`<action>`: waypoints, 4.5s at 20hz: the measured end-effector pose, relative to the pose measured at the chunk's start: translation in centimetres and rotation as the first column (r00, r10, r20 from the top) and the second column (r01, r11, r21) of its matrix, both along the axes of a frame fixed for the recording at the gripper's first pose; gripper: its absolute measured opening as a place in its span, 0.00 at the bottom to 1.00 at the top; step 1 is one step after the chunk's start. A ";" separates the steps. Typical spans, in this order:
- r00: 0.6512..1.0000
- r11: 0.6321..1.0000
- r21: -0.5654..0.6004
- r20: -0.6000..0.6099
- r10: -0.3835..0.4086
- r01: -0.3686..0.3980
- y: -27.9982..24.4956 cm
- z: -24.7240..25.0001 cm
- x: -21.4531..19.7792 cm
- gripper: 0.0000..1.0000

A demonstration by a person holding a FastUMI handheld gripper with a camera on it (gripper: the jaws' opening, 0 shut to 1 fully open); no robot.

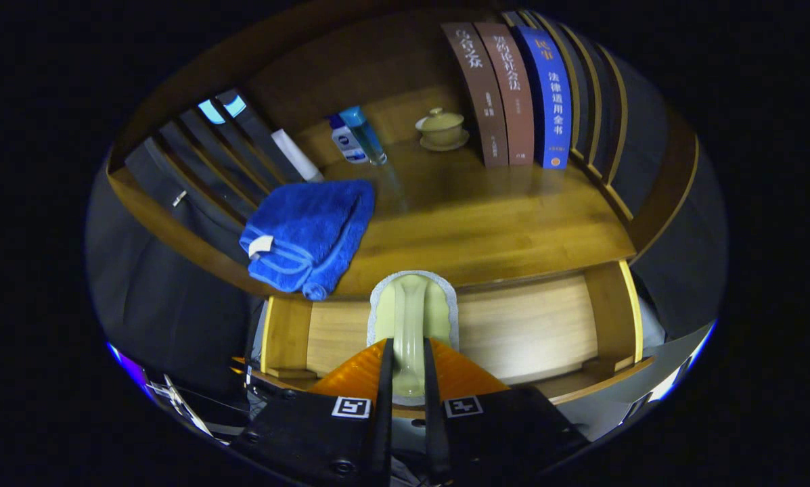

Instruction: Pull open the drawer, take out the items inside it, and place them on the countertop above the cabinet.

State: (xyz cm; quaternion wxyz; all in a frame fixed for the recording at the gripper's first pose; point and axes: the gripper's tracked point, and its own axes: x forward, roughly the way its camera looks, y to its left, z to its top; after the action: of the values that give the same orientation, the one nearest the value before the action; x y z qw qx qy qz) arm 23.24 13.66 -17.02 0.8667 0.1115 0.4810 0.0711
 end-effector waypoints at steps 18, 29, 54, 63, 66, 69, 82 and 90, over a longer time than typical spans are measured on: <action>0.995 0.981 -0.193 0.094 0.014 0.004 0.7 -2.1 14.3 0.38; 0.954 0.995 -0.097 0.298 0.041 -0.013 1.4 2.9 10.0 1.00; 0.603 0.984 -0.142 0.796 0.047 0.111 0.1 -3.7 -14.9 0.99; 0.667 0.977 -0.149 0.745 0.008 0.155 -0.2 -10.8 -13.3 1.00; 0.652 0.970 -0.196 0.756 0.056 0.144 0.6 -10.7 -12.1 0.99; 0.652 0.964 -0.194 0.758 0.031 0.181 0.5 -10.8 -11.9 0.99; 0.664 0.955 -0.234 0.746 0.056 0.183 0.9 -10.7 -6.4 1.00; 0.666 0.949 -0.258 0.743 0.074 0.183 1.0 -11.2 -1.4 1.00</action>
State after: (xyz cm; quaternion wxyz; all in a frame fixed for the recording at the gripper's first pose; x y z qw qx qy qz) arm 21.85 14.66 -28.20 0.9949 -0.0506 0.0869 0.0075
